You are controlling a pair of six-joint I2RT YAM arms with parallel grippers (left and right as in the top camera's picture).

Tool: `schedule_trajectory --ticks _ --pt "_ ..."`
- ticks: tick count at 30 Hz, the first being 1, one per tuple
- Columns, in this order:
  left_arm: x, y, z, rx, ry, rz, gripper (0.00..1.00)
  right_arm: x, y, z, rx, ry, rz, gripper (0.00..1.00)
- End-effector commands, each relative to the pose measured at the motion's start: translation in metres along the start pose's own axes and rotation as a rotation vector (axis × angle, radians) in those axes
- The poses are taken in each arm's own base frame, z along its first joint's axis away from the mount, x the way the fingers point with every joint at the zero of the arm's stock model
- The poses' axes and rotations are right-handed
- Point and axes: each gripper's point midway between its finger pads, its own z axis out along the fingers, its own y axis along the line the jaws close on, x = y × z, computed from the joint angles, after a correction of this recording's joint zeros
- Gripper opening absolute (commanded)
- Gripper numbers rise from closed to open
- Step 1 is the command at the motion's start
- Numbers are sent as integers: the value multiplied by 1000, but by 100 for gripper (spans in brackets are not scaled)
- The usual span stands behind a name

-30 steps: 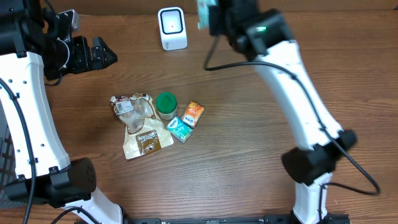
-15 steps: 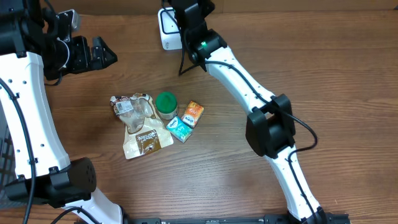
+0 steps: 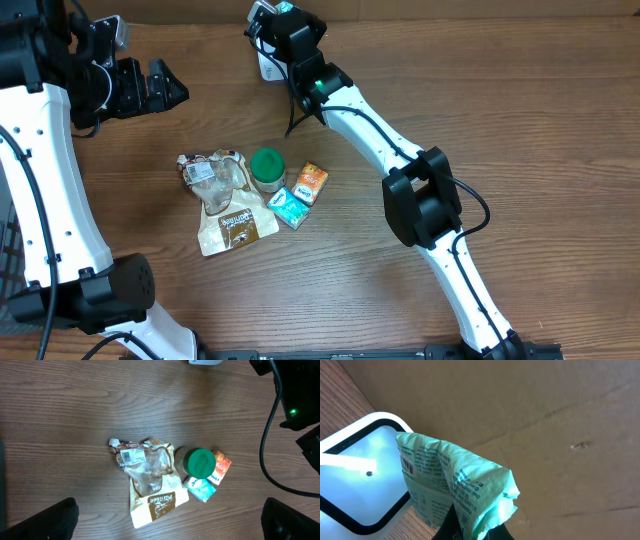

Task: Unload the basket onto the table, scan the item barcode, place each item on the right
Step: 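Hold the wipes packet barcode in front of the scanner window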

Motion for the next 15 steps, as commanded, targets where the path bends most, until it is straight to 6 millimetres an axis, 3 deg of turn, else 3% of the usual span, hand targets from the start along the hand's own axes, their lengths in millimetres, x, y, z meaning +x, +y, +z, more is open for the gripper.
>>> schedule_trajectory --ticks 1,5,12,15 --pt "-2 -6 -6 9 -22 29 100 -13 -11 -5 18 -30 -33 4" --pt "-2 -6 -6 9 -22 29 100 -12 -10 -5 15 -26 -85 4" --pt "-2 -6 -6 9 -22 29 99 -14 -12 -5 28 -30 -383 5" --pt "-2 -6 -6 9 -22 29 100 -21 -5 -5 1 -78 -402 5"
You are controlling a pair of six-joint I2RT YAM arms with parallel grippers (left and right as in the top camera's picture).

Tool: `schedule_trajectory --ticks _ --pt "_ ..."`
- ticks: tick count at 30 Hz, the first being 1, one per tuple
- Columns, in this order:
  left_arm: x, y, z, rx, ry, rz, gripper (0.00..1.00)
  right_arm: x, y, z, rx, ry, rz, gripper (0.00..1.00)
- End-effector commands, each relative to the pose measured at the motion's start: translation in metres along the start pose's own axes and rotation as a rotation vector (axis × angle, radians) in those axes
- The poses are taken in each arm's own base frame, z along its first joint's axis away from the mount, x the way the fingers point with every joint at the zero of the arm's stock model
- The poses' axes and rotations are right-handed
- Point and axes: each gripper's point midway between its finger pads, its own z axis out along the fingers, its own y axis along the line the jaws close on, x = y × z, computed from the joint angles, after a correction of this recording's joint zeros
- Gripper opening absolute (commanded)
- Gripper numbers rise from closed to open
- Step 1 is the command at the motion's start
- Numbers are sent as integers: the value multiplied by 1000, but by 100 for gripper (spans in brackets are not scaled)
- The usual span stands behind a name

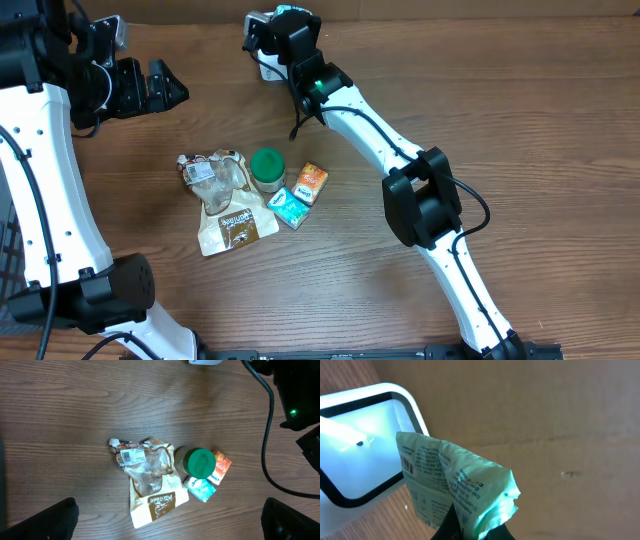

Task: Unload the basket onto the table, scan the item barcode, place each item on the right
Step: 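Hold the wipes packet barcode in front of the scanner window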

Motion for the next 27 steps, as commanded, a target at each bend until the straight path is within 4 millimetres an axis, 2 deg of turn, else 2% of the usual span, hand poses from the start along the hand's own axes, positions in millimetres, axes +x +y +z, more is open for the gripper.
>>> schedule_trajectory --ticks 1,4,7,10,19,27 --pt "-2 -6 -6 9 -22 29 100 -21 -11 -6 11 -89 -80 5" --pt "-2 -6 -6 9 -22 29 100 -30 -9 -6 -6 -150 -77 5" --pt "-2 -6 -6 9 -22 29 100 -33 -17 -6 18 -178 -63 5" --pt "-2 -6 -6 9 -22 29 100 -34 -32 -5 71 -192 -37 7" --pt "-2 -6 -6 9 -22 29 100 -33 -35 -5 84 -190 -32 9" --pt "-2 -6 -6 9 -22 29 100 -30 -70 -10 230 -157 27 9"
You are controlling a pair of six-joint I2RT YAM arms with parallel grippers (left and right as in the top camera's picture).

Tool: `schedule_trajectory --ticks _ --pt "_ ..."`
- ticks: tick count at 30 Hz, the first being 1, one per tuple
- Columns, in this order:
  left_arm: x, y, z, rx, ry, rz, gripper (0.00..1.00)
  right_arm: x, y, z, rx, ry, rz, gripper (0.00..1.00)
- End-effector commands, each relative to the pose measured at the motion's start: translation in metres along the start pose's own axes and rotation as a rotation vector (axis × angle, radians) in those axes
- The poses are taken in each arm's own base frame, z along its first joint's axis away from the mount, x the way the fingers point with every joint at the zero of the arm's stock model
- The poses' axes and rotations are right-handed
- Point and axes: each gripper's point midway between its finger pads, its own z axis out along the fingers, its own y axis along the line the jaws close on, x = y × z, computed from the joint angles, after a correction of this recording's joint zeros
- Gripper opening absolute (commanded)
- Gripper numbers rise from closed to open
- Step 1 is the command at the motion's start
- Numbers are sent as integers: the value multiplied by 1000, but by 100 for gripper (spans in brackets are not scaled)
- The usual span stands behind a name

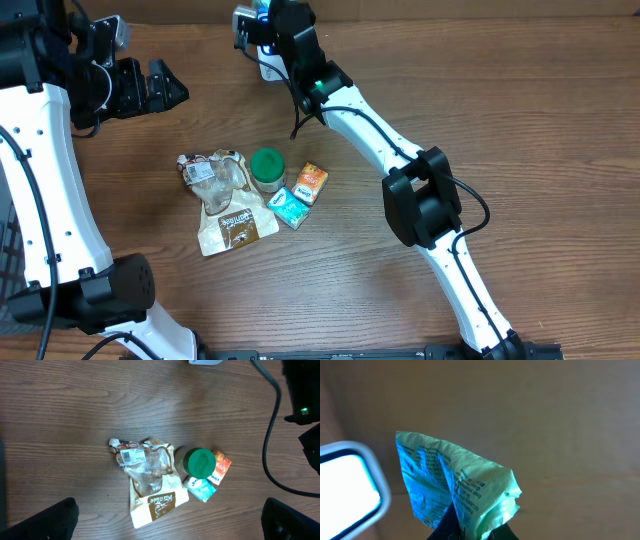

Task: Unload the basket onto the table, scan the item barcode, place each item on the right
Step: 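Hold the wipes packet barcode in front of the scanner window, then carry the wipes packet right and drop it on the table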

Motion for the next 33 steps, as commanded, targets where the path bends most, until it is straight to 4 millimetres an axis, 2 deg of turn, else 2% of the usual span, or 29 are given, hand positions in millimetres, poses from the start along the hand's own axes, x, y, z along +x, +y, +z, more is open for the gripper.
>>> schedule_trajectory --ticks 1,9,11,14,19,21,23,24,26,28,30,33 --pt "-2 -6 -6 9 -22 29 100 5 -32 -2 92 32 31 9" --pt "-2 -6 -6 9 -22 29 100 6 -29 -2 83 44 27 9" --pt "-2 -6 -6 9 -22 29 100 5 -35 -4 91 41 31 9" --pt "-2 -6 -6 9 -22 29 100 -1 -61 -12 125 26 102 9" --pt "-2 -6 -6 9 -22 29 100 -3 -126 -46 128 26 361 8" --pt "-2 -6 -6 9 -22 29 100 10 -157 -72 128 108 464 14" --pt "-2 -6 -6 9 -22 29 100 26 -183 -99 155 196 580 15" --pt "-2 -6 -6 9 -22 29 99 44 -200 -128 186 292 707 15" --pt "-2 -6 -6 9 -22 29 99 66 -213 -164 232 408 870 13" --pt "-2 -6 -6 9 -22 29 100 82 -209 -197 208 503 977 9" --pt "-2 -6 -6 9 -22 29 100 94 -195 -228 136 591 1079 8" --pt "-2 -6 -6 9 -22 29 99 115 -160 -261 -52 734 1247 7"
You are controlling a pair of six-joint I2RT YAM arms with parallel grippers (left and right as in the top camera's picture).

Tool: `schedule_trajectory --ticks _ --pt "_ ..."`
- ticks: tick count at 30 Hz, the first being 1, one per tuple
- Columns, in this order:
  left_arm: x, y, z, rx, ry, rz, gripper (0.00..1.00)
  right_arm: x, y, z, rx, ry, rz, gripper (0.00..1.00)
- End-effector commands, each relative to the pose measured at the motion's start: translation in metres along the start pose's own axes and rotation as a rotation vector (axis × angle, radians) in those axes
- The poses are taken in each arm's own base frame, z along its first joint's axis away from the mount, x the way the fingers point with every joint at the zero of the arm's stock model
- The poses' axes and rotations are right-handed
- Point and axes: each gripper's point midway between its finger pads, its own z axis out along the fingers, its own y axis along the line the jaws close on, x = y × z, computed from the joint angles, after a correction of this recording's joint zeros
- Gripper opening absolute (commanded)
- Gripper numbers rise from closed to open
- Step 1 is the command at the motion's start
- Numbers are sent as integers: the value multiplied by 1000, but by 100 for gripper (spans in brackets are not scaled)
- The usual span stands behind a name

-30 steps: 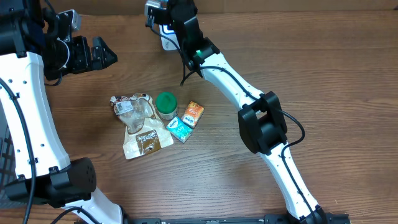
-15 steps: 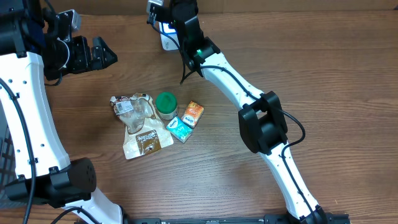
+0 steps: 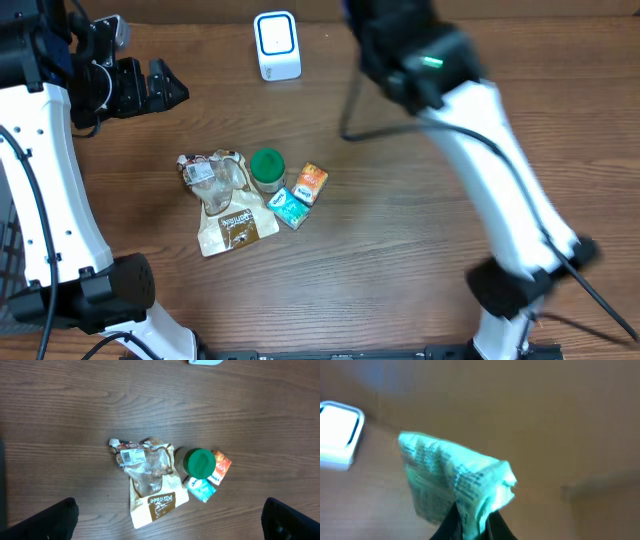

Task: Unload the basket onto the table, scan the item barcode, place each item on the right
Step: 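Carry the wipes packet right and drop it on the table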

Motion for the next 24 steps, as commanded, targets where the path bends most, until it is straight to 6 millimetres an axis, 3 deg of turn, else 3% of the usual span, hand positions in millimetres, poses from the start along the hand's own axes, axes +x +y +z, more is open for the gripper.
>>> schedule_trajectory --ticks 1,5,9,14,15,24 --pt "-2 -6 -6 9 -21 29 99 42 -4 0 -129 181 409 6" --pt "-2 -6 -6 9 -21 29 100 110 -2 12 -395 511 522 4" --pt "-2 -6 -6 9 -21 29 100 148 -22 33 -474 644 636 4" --pt "-2 -6 -6 9 -21 29 100 206 -43 64 -430 789 749 4" --pt "-2 -6 -6 9 -21 29 100 233 -45 75 -408 849 778 4" --pt "-2 -6 -6 9 -21 29 100 337 -44 112 -292 998 835 4"
